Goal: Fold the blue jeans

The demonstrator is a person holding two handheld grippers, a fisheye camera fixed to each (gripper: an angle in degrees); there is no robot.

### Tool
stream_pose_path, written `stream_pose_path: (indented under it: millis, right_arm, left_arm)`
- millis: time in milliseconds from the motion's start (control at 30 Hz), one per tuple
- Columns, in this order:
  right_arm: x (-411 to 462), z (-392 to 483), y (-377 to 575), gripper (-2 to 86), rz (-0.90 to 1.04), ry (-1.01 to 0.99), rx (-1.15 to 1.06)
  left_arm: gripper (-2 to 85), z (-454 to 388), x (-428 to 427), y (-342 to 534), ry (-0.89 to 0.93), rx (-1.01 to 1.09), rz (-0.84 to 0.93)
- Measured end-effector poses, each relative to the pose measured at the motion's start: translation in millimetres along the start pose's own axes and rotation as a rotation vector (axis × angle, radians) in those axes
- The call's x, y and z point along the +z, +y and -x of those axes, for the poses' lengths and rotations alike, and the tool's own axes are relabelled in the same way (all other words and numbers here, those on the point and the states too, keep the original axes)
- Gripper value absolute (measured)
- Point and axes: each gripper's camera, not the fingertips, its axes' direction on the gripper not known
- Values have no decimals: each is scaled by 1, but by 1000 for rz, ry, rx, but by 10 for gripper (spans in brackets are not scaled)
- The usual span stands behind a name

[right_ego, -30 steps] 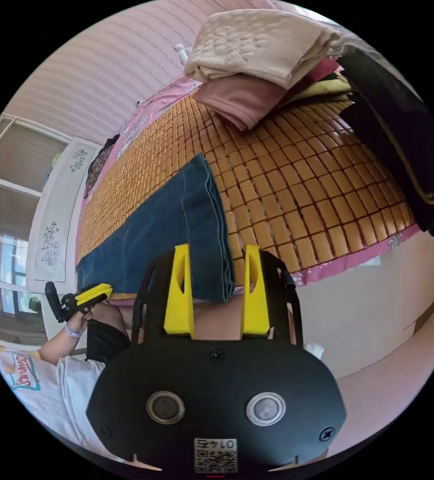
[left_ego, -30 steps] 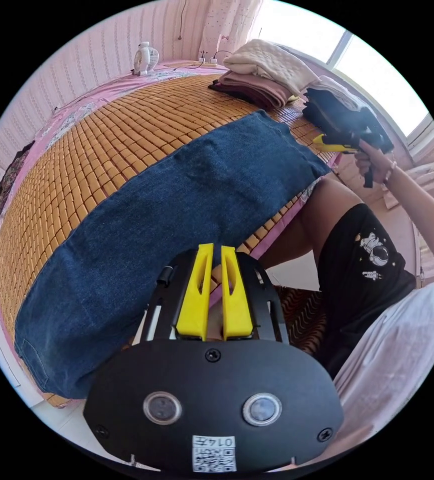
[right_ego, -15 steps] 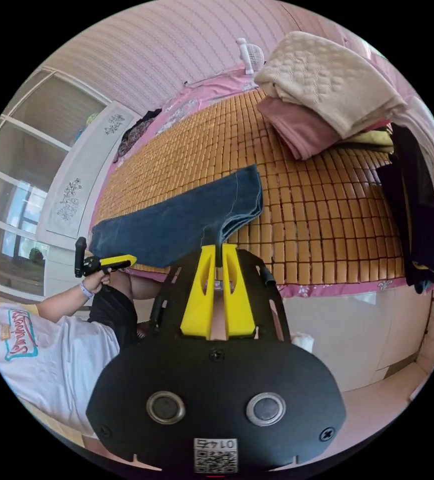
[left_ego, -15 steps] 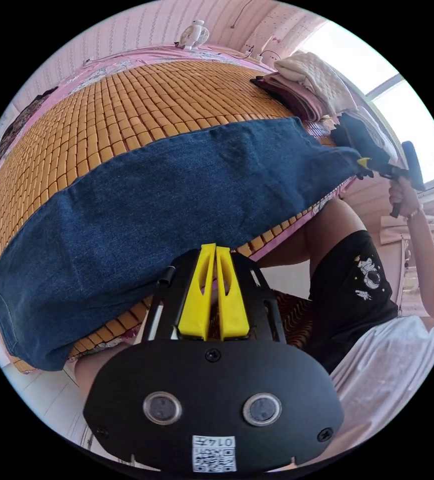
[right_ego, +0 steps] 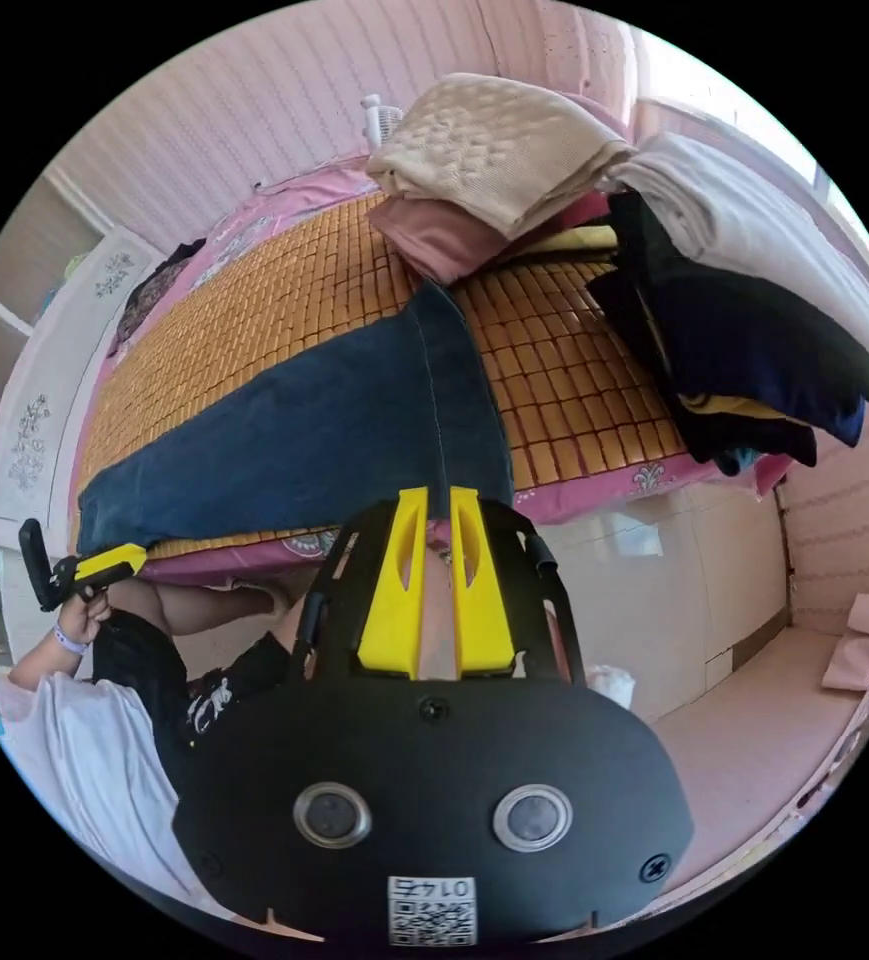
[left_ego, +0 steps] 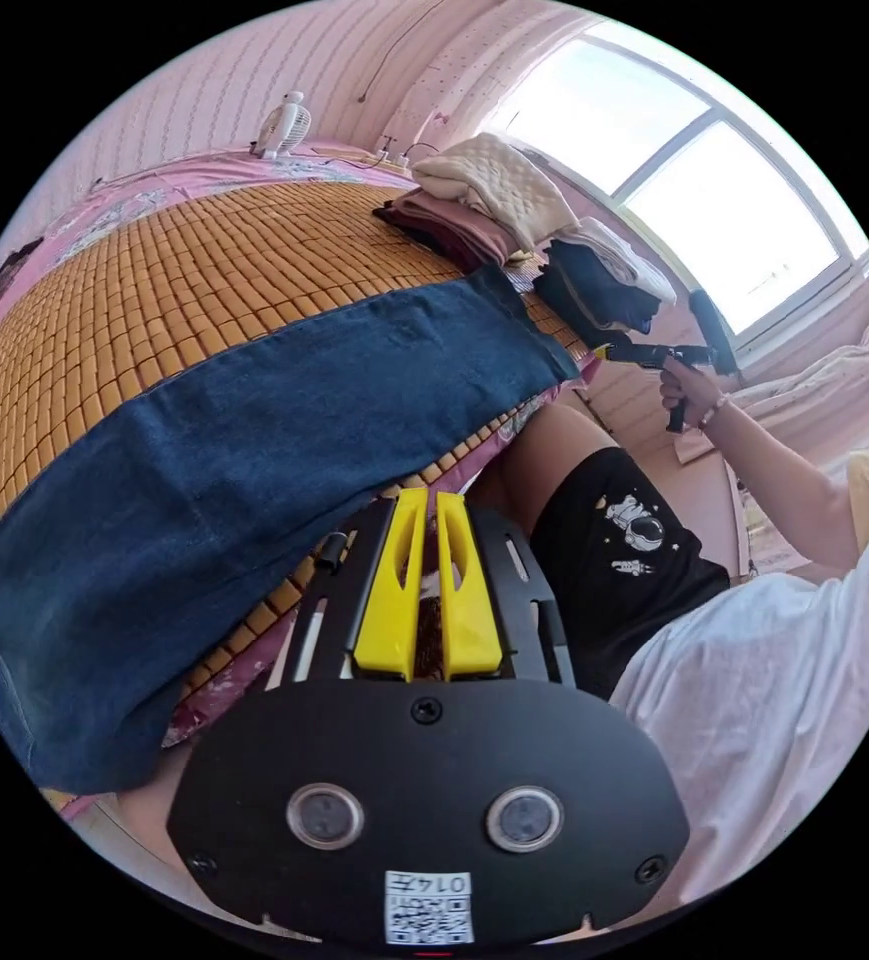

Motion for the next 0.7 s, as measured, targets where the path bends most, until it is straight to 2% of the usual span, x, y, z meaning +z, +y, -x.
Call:
stream_pose_path:
  millis: [233, 367, 533, 700]
  right_arm:
    - [62, 231, -80, 73, 60, -186, -589]
    - [107, 368, -120, 81, 135, -153, -827]
    - [164, 459, -143, 68, 255, 26, -950]
    - [162, 490, -160, 13, 317, 24, -1040]
  left_arm:
    - [27, 46, -37, 42, -161, -160, -45]
    - [40, 54, -30, 42, -183, -188, -41]
    - [43, 59, -7, 40, -248, -168, 40]
    - [5, 57, -7, 45, -280, -141, 62]
